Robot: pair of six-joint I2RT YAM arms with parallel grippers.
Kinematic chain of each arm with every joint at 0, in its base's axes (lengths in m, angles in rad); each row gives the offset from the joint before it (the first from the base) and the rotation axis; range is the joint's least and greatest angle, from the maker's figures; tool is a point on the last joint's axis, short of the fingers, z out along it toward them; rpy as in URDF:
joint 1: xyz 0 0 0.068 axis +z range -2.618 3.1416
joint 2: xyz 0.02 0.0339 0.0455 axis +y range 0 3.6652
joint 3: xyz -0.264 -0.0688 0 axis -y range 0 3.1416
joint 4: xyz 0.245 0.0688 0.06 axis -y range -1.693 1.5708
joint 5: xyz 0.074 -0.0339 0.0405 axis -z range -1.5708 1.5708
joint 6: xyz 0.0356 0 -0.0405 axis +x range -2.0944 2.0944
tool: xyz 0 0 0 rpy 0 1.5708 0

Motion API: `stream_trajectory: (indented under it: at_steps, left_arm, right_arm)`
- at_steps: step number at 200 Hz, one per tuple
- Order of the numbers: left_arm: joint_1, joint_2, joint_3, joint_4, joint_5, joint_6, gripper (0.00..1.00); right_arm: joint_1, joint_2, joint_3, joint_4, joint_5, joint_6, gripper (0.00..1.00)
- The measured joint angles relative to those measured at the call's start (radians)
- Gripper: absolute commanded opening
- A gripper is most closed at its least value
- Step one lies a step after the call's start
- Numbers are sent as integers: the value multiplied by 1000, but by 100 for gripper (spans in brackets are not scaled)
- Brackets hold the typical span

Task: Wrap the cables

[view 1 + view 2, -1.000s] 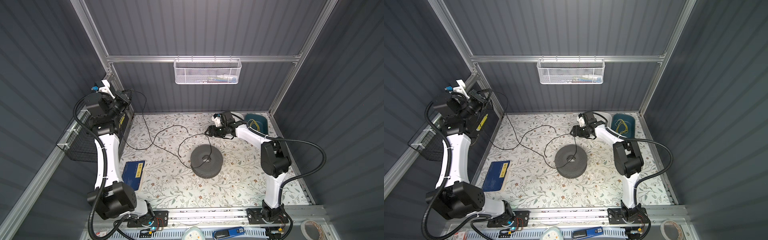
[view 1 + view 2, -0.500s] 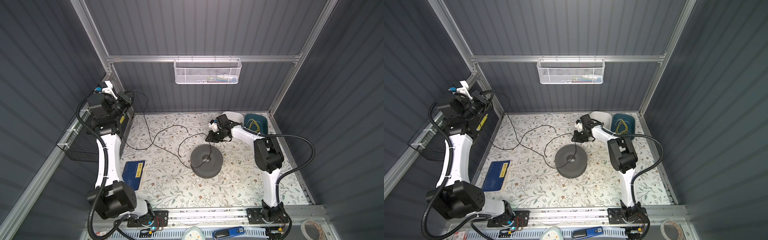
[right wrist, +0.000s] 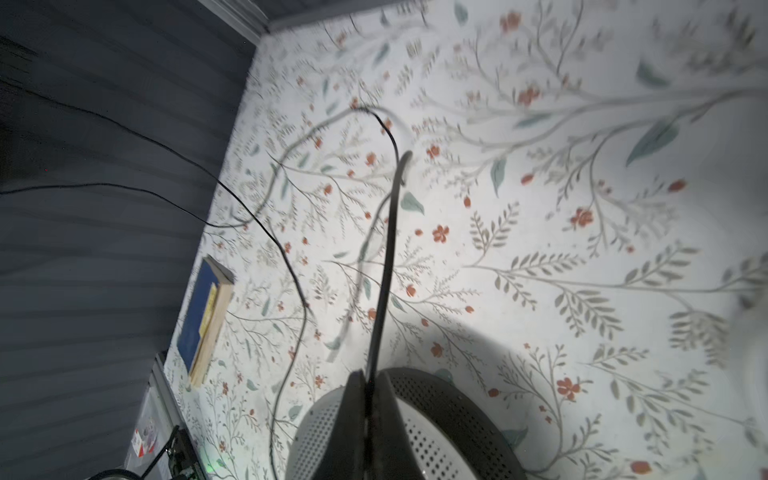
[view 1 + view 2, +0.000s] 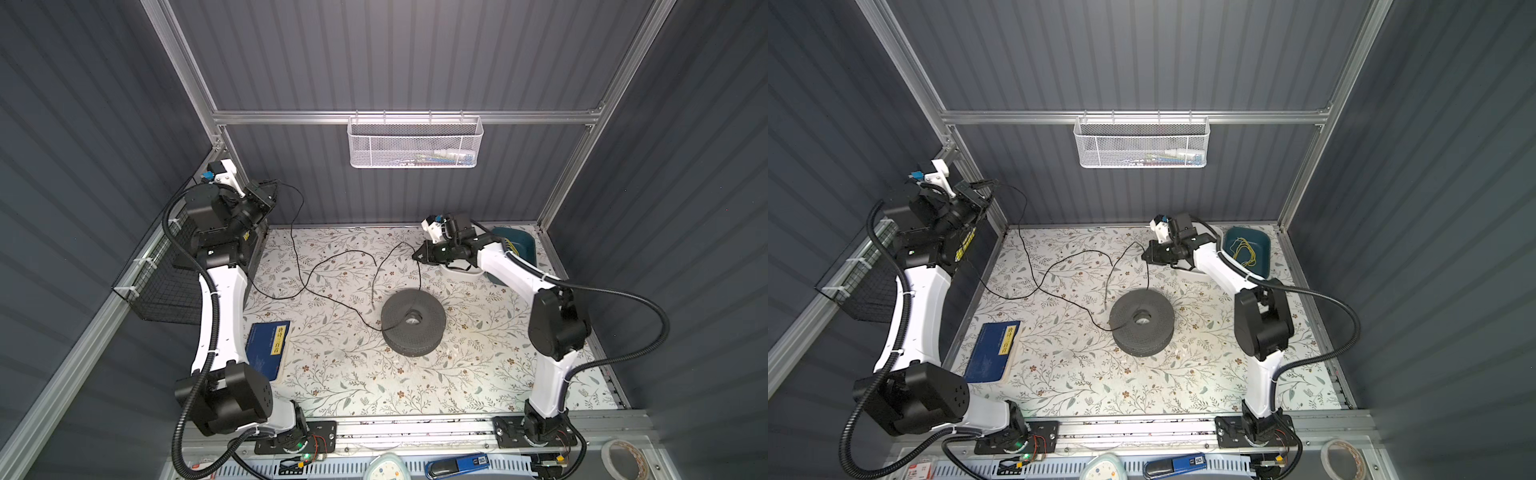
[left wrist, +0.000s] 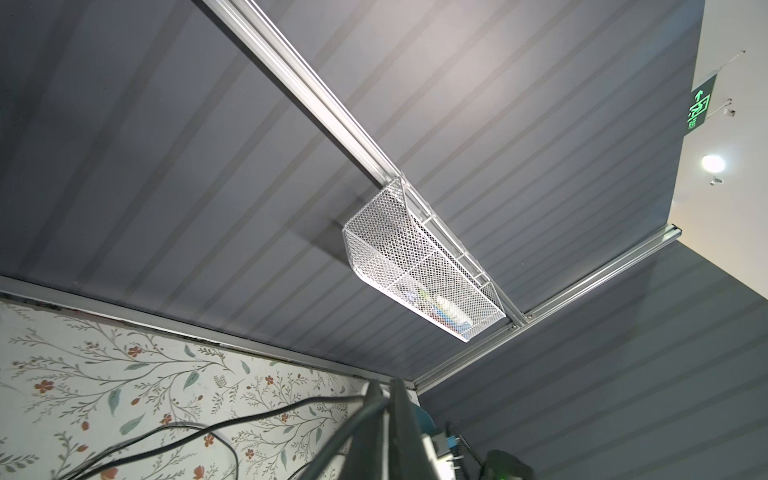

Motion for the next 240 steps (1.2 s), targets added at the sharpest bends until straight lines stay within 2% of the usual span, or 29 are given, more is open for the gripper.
stream_trajectory:
  at_steps: [51,96,122,137,166,201,240]
  left_arm:
    - [-188,134,17,-35,-76,64,0]
    - [-270,323,29,-56,-155,87,3]
    - [-309,463,82,-90,-185,115,23]
    - [-327,511,87,-114,-201,133,53]
    - [-356,557,105,-188,-206,179,76]
    - [-371,561,182,-314,-208,263,80]
    - [-371,430,187,-443,-202,334,69]
  right_arm:
    - [-70,-256,32,53,64,13,0]
    - [-148,-359,3,64,134,23,0]
    - [-207,-378,-2,63,187,26,0]
    - [-245,-395,-9,65,211,26,0]
    - [-309,-449,-46,72,238,36,0]
    - [-335,-464,-50,84,213,41,0]
    - [-329,-433,-45,80,128,44,0]
